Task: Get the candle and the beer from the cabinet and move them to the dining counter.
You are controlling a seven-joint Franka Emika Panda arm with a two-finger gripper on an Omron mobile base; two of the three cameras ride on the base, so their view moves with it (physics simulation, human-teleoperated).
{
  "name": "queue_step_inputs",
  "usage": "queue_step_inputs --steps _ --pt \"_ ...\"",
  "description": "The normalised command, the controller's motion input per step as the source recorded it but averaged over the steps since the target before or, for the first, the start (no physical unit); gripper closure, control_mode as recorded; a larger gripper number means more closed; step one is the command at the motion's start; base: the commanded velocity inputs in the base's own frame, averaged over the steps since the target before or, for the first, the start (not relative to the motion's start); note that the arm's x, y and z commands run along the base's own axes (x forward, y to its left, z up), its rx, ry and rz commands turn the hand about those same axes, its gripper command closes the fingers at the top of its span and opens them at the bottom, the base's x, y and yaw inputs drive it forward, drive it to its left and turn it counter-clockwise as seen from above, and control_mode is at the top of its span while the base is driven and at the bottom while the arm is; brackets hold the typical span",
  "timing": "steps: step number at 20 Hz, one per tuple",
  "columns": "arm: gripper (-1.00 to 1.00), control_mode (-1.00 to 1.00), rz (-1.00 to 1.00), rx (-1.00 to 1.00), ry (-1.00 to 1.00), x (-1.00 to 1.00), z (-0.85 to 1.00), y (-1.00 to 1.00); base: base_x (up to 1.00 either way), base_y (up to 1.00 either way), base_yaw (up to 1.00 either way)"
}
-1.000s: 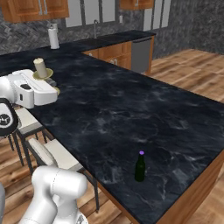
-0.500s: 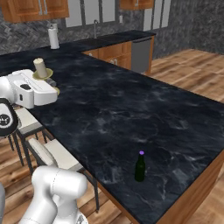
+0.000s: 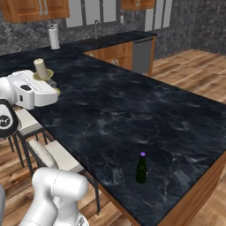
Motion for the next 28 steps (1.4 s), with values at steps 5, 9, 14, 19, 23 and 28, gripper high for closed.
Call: queue_step_inputs --steps 5,9,14,19,23,28 --pt "1.00 1.00 0.00 0.00 0.00 0.00 0.00 0.00 0.00 0.00 0.00" --pt "1.00 1.00 0.00 0.00 0.00 0.00 0.00 0.00 0.00 0.00 0.00" --pt "1.00 1.00 0.00 0.00 0.00 0.00 0.00 0.00 0.00 0.00 0.00" --pt "1.00 -1.00 0.00 0.00 0.00 0.00 0.00 0.00 0.00 0.00 0.00" --pt "1.00 -1.00 0.00 0.00 0.00 0.00 0.00 0.00 0.00 0.00 0.00" --pt "1.00 -1.00 0.00 0.00 0.00 0.00 0.00 0.00 0.00 0.00 0.00"
